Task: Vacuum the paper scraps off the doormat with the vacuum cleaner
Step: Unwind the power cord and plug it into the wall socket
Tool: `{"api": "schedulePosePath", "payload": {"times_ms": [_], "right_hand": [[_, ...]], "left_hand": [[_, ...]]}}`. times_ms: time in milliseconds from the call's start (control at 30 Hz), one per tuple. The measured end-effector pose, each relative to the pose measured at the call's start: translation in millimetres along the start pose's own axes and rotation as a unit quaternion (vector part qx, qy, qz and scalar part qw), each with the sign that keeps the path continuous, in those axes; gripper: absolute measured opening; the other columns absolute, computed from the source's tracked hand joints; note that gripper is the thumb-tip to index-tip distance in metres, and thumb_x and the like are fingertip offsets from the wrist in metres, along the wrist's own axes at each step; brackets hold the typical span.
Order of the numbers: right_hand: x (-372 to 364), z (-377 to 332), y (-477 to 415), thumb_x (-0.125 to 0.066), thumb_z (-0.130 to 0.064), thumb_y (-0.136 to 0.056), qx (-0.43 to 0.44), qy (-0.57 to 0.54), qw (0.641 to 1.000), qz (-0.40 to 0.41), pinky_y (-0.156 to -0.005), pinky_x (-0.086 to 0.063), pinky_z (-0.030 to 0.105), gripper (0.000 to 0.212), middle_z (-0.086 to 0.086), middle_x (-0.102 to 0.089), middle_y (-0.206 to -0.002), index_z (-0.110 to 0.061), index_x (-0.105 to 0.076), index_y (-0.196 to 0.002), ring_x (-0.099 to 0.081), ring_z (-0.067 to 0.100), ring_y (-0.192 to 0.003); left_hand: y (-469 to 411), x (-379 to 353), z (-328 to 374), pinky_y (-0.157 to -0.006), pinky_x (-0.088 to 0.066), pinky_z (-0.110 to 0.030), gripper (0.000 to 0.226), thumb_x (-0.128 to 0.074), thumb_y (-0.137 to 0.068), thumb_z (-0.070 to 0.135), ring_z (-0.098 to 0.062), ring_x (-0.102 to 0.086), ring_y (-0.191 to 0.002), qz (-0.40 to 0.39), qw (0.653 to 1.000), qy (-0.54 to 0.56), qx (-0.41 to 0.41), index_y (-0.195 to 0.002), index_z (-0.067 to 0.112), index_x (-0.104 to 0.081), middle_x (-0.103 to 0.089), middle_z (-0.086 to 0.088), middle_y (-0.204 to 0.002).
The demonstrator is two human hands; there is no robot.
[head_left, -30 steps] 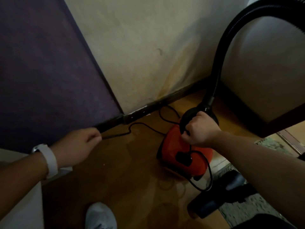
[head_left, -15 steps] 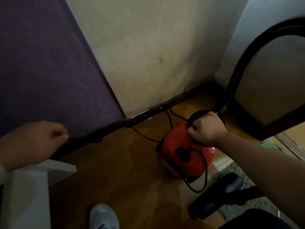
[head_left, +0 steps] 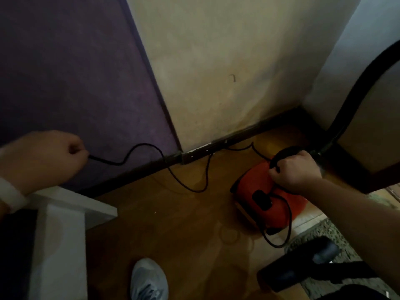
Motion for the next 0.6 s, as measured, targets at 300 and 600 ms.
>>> {"api": "schedulePosePath", "payload": {"times_ms": [300, 600], "right_hand": [[16, -8, 6, -0.035, -0.049, -0.098, -0.012, 0.018, 0.999, -0.035, -0.088, -0.036, 0.034, 0.046, -0.006, -0.063, -0.073, -0.023, -0.065, -0.074, -0.058, 0.014, -0.075], [138, -99, 23, -0.058, -0.042, -0.093, 0.123, -0.222, 0.963, 0.085, -0.094, -0.045, 0.036, 0.034, -0.001, -0.059, -0.116, -0.02, -0.061, -0.119, -0.055, 0.021, -0.112]], "left_hand": [[16, 7, 83, -0.062, -0.053, -0.038, 0.018, -0.056, -0.095, 0.032, -0.015, -0.06, -0.063, -0.05, 0.995, 0.039, -0.079, -0.078, 0.031, -0.061, -0.065, 0.006, -0.069], [25, 21, 111, -0.071, -0.054, -0.039, 0.013, -0.054, -0.096, 0.037, -0.008, -0.062, -0.074, -0.025, 0.977, 0.139, -0.158, -0.09, 0.032, -0.065, -0.068, 0.01, -0.082]]}}
Point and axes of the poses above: each hand's wrist, its own y-axis away from the middle knuckle, its own x-axis out of the back of the hand, z = x × y, the point moved 1 cm from there along -y, towards the middle knuckle
